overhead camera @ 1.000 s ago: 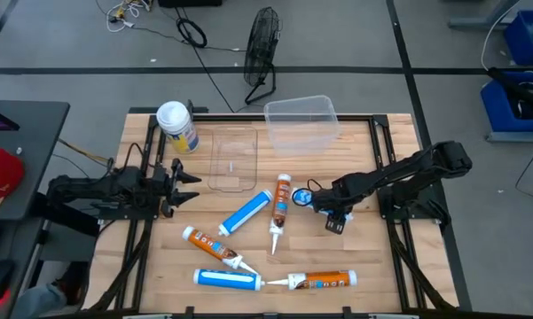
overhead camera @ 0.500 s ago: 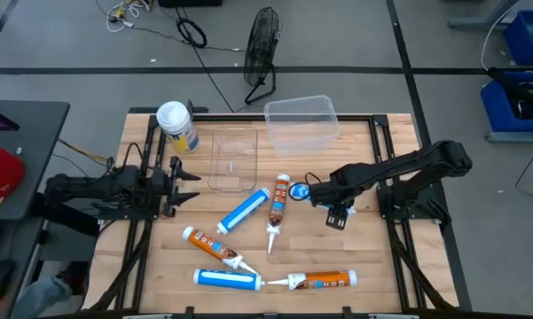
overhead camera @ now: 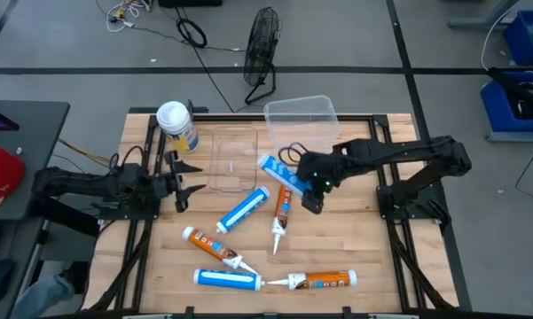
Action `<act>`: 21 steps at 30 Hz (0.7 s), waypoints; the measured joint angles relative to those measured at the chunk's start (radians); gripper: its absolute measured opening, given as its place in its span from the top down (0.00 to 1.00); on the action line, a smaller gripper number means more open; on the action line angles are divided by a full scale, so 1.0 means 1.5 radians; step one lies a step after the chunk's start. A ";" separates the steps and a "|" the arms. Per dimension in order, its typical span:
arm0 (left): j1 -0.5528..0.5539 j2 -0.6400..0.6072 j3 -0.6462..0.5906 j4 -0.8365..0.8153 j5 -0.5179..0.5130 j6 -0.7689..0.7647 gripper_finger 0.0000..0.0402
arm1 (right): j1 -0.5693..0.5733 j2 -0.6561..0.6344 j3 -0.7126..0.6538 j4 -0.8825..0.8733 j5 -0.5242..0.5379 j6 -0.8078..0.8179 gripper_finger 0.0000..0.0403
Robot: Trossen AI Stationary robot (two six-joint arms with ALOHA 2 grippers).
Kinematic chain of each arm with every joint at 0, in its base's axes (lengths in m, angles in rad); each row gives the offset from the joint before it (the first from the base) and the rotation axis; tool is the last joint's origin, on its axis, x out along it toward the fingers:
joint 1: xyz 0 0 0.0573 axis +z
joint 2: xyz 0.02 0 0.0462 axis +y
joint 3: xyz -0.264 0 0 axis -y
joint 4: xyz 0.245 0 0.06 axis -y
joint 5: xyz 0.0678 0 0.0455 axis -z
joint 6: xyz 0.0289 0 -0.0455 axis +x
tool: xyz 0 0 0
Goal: Pick & place silicon tubes, Sealant and Lysol wipes
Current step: Put the right blue sealant into the white bin
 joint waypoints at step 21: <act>-0.110 0.298 0.182 0.098 -0.310 0.475 0.31 | -0.089 0.050 0.000 0.155 -0.246 0.076 0.47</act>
